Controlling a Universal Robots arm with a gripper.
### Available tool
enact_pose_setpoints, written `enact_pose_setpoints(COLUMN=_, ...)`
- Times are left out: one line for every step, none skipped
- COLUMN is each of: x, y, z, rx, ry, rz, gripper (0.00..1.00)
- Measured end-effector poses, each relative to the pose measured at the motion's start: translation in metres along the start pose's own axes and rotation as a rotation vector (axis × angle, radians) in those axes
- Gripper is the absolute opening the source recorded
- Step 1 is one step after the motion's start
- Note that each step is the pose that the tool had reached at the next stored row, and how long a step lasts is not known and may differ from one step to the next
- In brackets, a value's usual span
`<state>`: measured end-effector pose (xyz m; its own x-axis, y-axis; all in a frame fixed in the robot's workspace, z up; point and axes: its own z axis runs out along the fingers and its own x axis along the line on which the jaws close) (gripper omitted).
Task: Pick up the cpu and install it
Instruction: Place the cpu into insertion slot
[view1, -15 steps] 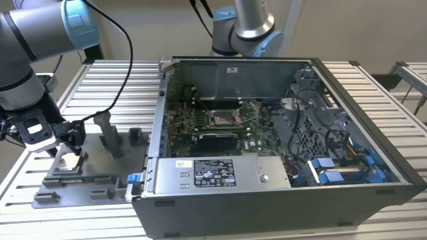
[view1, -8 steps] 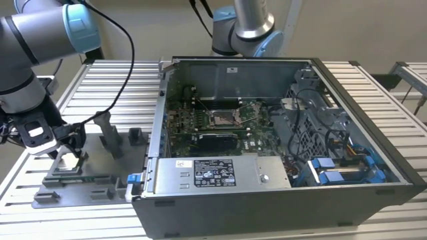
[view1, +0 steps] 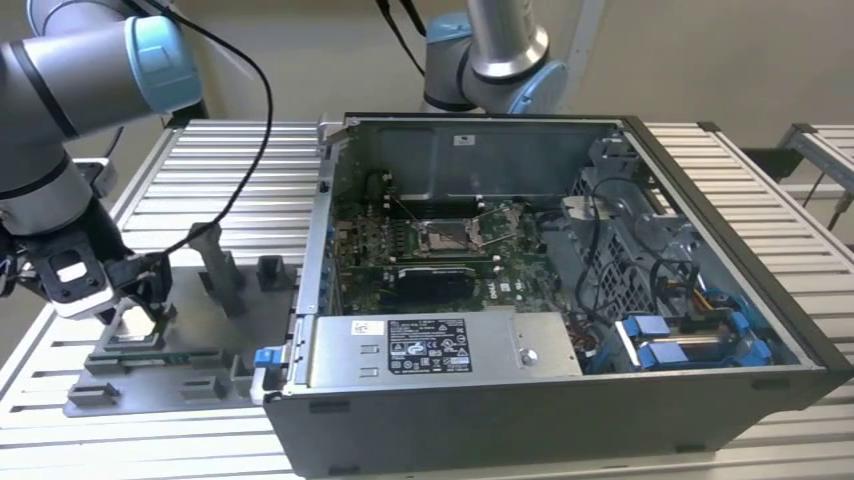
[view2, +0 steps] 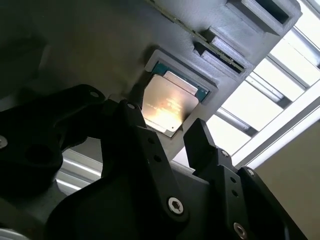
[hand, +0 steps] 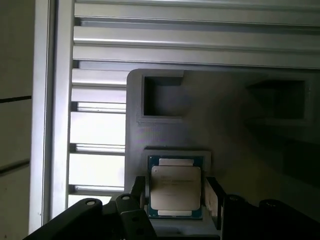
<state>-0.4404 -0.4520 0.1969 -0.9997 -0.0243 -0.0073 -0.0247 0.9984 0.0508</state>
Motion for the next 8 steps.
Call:
enact_pose_setpoints(x=0.0000, y=-0.0003, z=0.0006, rx=0.0000, ry=0.0000, rz=0.000, gripper=1.00)
enact_pose_setpoints(x=0.0001, y=-0.0005, z=0.0012, rx=0.0000, ry=0.0000, rz=0.000, gripper=1.00)
enact_pose_setpoints(x=0.0001, y=-0.0006, z=0.0016, rx=0.0001, ry=0.0002, rz=0.000, gripper=1.00)
enact_pose_setpoints(x=0.0001, y=-0.0007, z=0.0021, rx=0.0001, ry=0.0002, rz=0.000, gripper=1.00)
enact_pose_setpoints(x=0.0001, y=-0.0007, z=0.0025, rx=0.0002, ry=0.0003, rz=0.000, gripper=1.00)
enact_pose_setpoints(x=0.0001, y=-0.0008, z=0.0030, rx=0.0002, ry=0.0003, rz=0.000, gripper=1.00)
enact_pose_setpoints(x=0.0000, y=-0.0008, z=0.0034, rx=0.0002, ry=0.0002, rz=0.000, gripper=1.00)
enact_pose_setpoints(x=0.0000, y=-0.0008, z=0.0037, rx=0.0002, ry=0.0002, rz=0.000, gripper=1.00)
